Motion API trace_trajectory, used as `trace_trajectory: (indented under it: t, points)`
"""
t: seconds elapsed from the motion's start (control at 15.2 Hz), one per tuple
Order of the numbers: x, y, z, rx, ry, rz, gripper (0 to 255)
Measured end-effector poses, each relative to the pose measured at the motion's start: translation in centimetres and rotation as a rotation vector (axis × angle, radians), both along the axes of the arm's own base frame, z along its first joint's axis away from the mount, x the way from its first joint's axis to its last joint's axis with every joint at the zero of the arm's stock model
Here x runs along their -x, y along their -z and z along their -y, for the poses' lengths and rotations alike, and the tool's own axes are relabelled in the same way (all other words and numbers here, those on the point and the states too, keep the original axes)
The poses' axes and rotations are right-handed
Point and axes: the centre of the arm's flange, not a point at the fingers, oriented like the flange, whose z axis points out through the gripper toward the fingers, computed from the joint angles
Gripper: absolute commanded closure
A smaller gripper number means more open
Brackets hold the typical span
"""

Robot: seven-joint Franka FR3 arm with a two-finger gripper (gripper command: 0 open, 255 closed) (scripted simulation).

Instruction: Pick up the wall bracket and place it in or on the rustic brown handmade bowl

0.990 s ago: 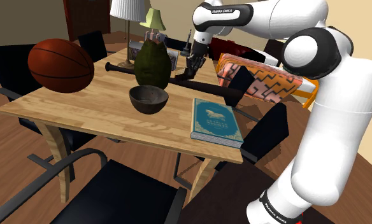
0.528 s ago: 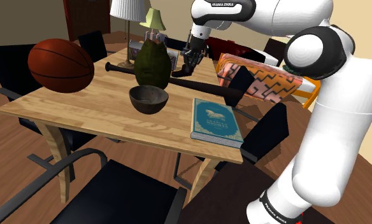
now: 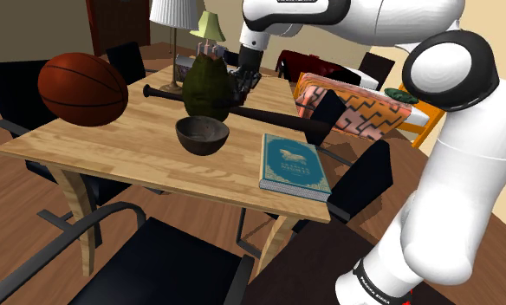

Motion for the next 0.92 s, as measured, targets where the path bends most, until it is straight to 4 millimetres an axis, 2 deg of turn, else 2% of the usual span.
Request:
trace_trajectory:
  t: [0.2, 0.4, 0.53, 0.92]
  points:
    - [-0.1, -0.6, -4.0, 0.000, 0.000, 0.000, 255]
    - [-0.4, -0.3, -7.6, 0.000, 0.000, 0.000, 255]
    - [-0.3, 0.5, -8.3, 0.000, 0.000, 0.000, 255]
    - [0.0, 3.6, -8.4, 0.000, 0.001, 0.000, 255]
